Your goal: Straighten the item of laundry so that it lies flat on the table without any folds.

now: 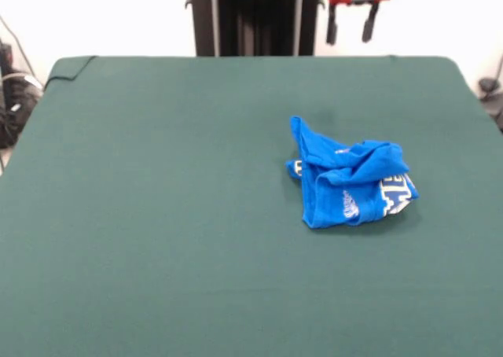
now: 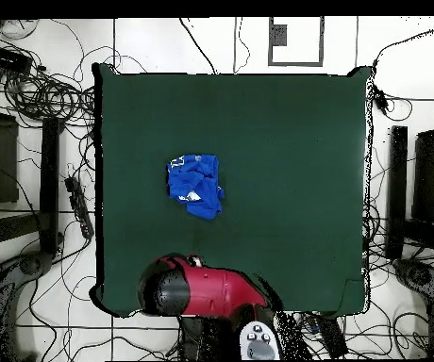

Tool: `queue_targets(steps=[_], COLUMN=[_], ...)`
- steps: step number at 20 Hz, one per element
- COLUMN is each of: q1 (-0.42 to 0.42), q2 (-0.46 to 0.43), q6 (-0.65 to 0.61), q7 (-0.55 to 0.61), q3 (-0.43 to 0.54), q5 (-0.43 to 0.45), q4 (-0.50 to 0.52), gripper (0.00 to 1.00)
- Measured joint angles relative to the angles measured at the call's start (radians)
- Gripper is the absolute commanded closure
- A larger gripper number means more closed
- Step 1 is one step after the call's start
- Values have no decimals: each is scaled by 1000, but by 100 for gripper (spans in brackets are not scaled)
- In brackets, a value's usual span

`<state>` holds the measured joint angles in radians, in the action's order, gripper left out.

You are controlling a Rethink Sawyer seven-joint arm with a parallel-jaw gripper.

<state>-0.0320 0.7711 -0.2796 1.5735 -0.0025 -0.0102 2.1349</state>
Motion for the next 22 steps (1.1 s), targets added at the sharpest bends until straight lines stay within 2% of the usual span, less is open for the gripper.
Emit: queue_targets(steps=[6,12,16,22], q1=[-6,26,79,161], q2=[-121,-189,-218,-264], q6=[105,119,104,61], q7=[0,0,0,0], q3=[0,-20,-63,-140], q5=[-1,-1,-2,-16], q4=[-1,-17,-61,-185], gripper=[0,0,0,0])
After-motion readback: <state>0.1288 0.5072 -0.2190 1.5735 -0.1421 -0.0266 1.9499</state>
